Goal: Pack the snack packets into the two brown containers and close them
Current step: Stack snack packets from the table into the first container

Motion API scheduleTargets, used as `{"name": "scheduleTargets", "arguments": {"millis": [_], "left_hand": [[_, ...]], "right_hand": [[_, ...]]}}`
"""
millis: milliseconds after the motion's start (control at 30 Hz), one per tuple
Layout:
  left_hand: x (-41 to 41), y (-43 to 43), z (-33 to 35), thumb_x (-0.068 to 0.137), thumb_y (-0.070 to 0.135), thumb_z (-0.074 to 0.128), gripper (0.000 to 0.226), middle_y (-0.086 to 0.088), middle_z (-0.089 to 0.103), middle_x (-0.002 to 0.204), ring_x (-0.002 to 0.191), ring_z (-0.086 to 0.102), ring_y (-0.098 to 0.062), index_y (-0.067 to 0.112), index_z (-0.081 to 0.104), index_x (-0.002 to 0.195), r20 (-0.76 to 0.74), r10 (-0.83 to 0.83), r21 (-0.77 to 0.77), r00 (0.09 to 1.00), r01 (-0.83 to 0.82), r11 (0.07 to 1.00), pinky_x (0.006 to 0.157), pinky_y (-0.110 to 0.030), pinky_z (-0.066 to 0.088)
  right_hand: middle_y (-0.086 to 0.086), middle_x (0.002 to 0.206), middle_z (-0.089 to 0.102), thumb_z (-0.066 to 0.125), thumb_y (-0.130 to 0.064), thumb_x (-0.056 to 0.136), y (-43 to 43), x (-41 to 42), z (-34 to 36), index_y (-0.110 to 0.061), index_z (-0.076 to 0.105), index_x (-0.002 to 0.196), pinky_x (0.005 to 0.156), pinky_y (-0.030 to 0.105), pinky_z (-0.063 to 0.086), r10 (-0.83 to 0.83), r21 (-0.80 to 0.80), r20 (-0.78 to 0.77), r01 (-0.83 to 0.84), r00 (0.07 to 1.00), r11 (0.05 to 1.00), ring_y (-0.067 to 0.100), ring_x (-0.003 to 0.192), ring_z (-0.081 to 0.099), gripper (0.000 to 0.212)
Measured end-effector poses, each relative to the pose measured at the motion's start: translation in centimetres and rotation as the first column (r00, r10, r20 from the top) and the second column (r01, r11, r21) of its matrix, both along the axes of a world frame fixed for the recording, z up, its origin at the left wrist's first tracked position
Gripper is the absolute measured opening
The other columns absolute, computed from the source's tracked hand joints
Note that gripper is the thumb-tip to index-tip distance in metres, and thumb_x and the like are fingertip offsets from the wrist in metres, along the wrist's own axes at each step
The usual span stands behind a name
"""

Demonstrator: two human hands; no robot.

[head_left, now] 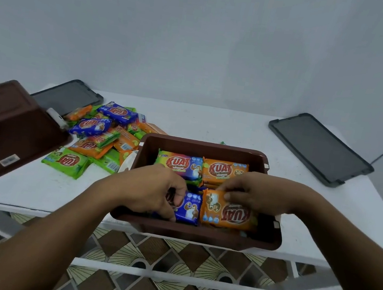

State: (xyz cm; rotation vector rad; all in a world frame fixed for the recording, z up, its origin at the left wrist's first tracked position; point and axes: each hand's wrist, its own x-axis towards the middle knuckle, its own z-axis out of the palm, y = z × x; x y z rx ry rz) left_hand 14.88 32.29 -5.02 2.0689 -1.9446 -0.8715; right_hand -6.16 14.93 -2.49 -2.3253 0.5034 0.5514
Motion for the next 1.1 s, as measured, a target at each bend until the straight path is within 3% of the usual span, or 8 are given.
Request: {"name": "scheduleTargets", "arguments": {"millis": [133,267,400,633,767,933,1100], "left_hand": [[0.1,-0.1,0.1,0.080,0.039,0.084,0.023,0.015,0.066,0.120,0.112,0.057,-0.002,0.032,0.066,0.092,-0.048,0.020,0.030,0.999,-0.019,0.999,0.081,-0.032,0.059],[0.5,-0.4,0.7,0.085,0.033,0.081,0.042,0.019,0.062,0.115,0.106,0.060,-0.002,0.029,0.062,0.123,-0.082,0.062,0.120,0.995,-0.052,0.991,0.084,-0.020,0.054],[0.5,-1.0,1.1,0.093,0.042,0.070,0.046,0.012,0.062,0.127,0.111,0.060,-0.006,0.031,0.057,0.136,-0.018,-0.032,0.266,0.999,0.035,0.963,0.091,-0.027,0.056],[0.0,-1.4,1.5,0.094,0.051,0.064,0.064,0.012,0.052,0.142,0.122,0.053,-0.010,0.036,0.040,0.151,0.052,-0.115,0.387,0.992,0.086,0.918,0.102,-0.034,0.049],[-0.2,-2.1,1.8,0.095,0.049,0.064,0.061,0.009,0.053,0.140,0.119,0.054,-0.010,0.034,0.040,0.150,0.035,-0.134,0.441,0.990,0.105,0.891,0.098,-0.030,0.050],[-0.2,-2.9,1.3,0.094,0.043,0.065,0.059,0.005,0.056,0.135,0.116,0.059,-0.013,0.035,0.041,0.147,-0.013,-0.111,0.524,0.994,0.101,0.846,0.100,-0.040,0.054],[-0.3,-4.1,1.1,0.093,0.037,0.066,0.056,0.000,0.060,0.132,0.116,0.062,-0.018,0.029,0.046,0.144,-0.059,-0.111,0.589,0.992,0.125,0.799,0.099,-0.042,0.054]], "right_hand": [[-0.014,0.126,0.063,0.044,-0.039,0.106,0.5,0.3,-0.3,-0.031,0.057,0.136,0.097,0.028,0.053,0.093,-0.054,-0.078,-0.097,0.993,0.994,0.006,0.109,0.063,0.034],[-0.007,0.129,0.064,0.040,-0.040,0.107,0.9,0.8,-0.5,-0.026,0.056,0.138,0.099,0.029,0.052,0.191,-0.123,-0.182,-0.215,0.965,0.969,0.009,0.112,0.063,0.038],[-0.006,0.130,0.064,0.040,-0.039,0.107,0.9,1.0,-0.3,-0.027,0.055,0.140,0.099,0.029,0.052,0.209,-0.125,-0.205,-0.238,0.956,0.963,0.009,0.113,0.063,0.039],[-0.006,0.132,0.062,0.047,-0.049,0.102,1.3,1.2,-0.5,-0.026,0.053,0.140,0.101,0.033,0.051,0.250,-0.128,-0.212,-0.280,0.945,0.951,0.012,0.116,0.061,0.045],[-0.005,0.140,0.055,0.050,-0.055,0.098,1.5,1.5,-1.2,-0.029,0.044,0.146,0.106,0.037,0.047,0.231,-0.110,-0.237,-0.262,0.944,0.959,0.015,0.125,0.054,0.054],[0.000,0.139,0.055,0.050,-0.051,0.100,1.1,2.5,-1.1,-0.026,0.043,0.147,0.105,0.037,0.047,0.229,-0.028,-0.312,-0.250,0.922,0.968,0.020,0.125,0.055,0.053],[0.010,0.135,0.060,0.053,-0.042,0.101,0.1,4.1,-1.7,-0.018,0.047,0.143,0.103,0.041,0.050,0.243,0.123,-0.390,-0.212,0.888,0.970,0.026,0.121,0.061,0.048]]}}
